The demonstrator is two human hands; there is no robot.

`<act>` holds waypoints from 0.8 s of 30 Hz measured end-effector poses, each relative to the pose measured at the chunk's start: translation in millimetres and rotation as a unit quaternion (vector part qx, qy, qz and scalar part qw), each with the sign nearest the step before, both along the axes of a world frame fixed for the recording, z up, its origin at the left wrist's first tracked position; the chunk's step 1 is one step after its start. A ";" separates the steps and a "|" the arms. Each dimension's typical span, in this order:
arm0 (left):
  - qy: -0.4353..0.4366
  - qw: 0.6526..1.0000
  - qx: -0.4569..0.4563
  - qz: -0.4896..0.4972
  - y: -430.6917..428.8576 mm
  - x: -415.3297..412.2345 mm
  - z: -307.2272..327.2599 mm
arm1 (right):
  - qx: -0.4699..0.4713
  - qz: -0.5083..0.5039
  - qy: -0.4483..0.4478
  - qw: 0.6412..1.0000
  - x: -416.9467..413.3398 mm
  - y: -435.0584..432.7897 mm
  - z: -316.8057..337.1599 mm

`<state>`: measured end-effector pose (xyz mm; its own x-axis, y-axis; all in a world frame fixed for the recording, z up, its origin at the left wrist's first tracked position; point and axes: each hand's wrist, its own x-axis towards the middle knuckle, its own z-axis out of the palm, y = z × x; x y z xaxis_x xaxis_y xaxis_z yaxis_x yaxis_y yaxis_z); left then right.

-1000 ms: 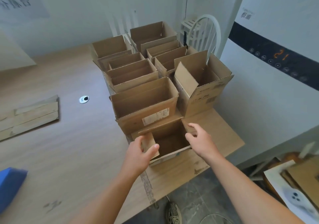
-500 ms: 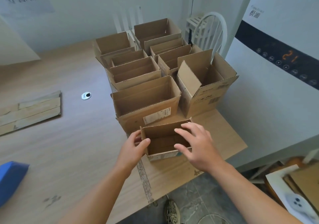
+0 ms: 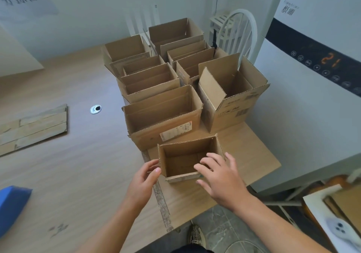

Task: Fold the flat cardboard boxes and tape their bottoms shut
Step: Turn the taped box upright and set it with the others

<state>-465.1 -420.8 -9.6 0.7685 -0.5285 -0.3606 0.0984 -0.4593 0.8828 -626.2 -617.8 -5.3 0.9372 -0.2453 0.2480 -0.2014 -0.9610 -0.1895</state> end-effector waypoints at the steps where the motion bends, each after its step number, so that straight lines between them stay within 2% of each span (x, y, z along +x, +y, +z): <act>1: -0.003 1.000 -0.002 -0.003 -1.1 0.9 0.6 | -0.004 -0.019 0.028 0.999 5.8 0.0 1.3; 6: -0.018 1.000 -0.002 -0.021 -12.5 5.5 3.4 | 0.001 -0.052 0.032 0.998 6.3 -28.7 5.4; 13: -0.017 0.999 -0.012 -0.046 -37.2 5.2 1.5 | -0.054 -0.107 0.067 0.991 -25.3 -101.2 7.3; 20: -0.028 0.996 -0.029 -0.078 -66.7 6.3 16.2 | -0.049 -0.188 0.135 0.972 -32.2 -157.4 7.3; 24: -0.030 0.995 -0.036 -0.086 -76.9 7.7 22.1 | -0.030 -0.241 0.144 0.959 -31.9 -170.0 15.5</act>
